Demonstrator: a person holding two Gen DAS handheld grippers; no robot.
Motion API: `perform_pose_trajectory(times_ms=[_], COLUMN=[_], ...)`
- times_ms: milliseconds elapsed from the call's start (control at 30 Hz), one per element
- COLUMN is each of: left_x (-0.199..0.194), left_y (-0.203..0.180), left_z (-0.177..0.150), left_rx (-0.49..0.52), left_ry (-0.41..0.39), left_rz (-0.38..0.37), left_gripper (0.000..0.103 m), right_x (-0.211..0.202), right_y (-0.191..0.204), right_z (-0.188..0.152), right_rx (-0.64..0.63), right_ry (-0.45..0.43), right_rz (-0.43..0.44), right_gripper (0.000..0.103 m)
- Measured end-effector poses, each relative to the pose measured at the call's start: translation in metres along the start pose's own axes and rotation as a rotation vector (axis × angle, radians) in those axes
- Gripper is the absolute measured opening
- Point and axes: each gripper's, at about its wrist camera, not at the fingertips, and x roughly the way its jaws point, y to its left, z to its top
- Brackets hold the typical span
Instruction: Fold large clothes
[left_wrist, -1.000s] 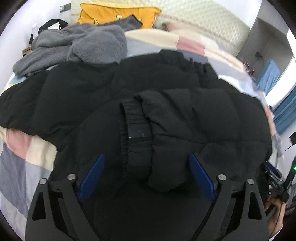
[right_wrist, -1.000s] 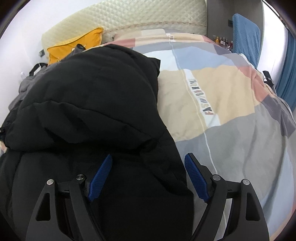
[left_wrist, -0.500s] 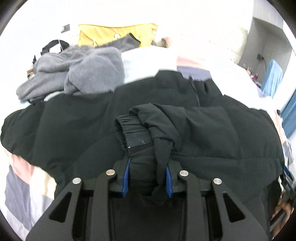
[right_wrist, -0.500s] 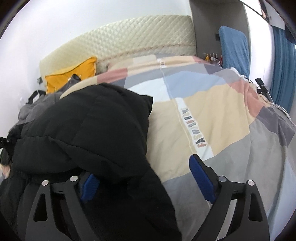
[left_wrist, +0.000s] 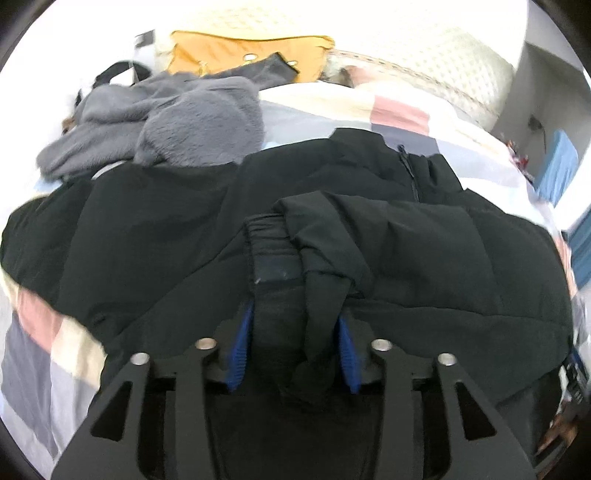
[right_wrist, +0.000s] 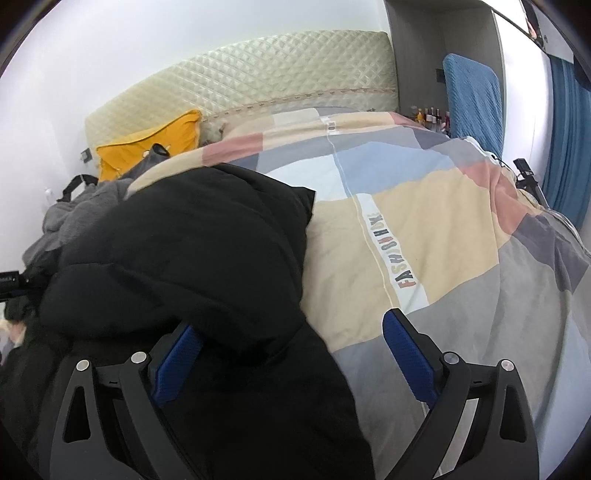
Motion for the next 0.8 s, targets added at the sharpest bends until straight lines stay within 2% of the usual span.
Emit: perform_pose_trajectory(times_ms=[33, 100, 133, 267, 467, 633, 800], left_x=[-0.005, -0.021, -0.031, -0.064, -0.110, -0.133, -0.147], left_y=[0.000, -0.001, -0.003, -0.011, -0.029, -0.041, -0.040], left_z=[-0.001, -0.002, -0.004, -0.017, -0.043, -0.073, -0.095], left_rx=[-0.006, 0.003, 0.014, 0.053, 0.085, 0.136, 0.143], left_ry=[-0.007, -0.032, -0.046, -0.079, -0.137, -0.179, -0.189], left_rz=[-0.004, -0.001, 0.004, -0.003, -0.062, -0.083, -0.110], left_gripper=[0.063, 0.075, 0.077, 0.078, 0.078, 0.078, 0.078], right_x=[-0.004, -0.016, -0.022, -0.046, -0.084, -0.108, -0.131], right_y=[0.002, 0.007, 0.009, 0.018, 0.029, 0.036, 0.042], right_z=[0.000, 0.000, 0.000, 0.000, 0.002, -0.005, -0.014], right_rx=[-0.007, -0.025, -0.033, -0.058, -0.059, -0.072, -0.080], right_ry=[-0.001, -0.017, -0.025, -0.060, -0.122, -0.152, -0.170], right_rz=[0.005, 0.014, 0.017, 0.031, 0.080, 0.113, 0.150], right_gripper=[0.095, 0.095, 0.095, 0.096, 0.100, 0.101, 0.101])
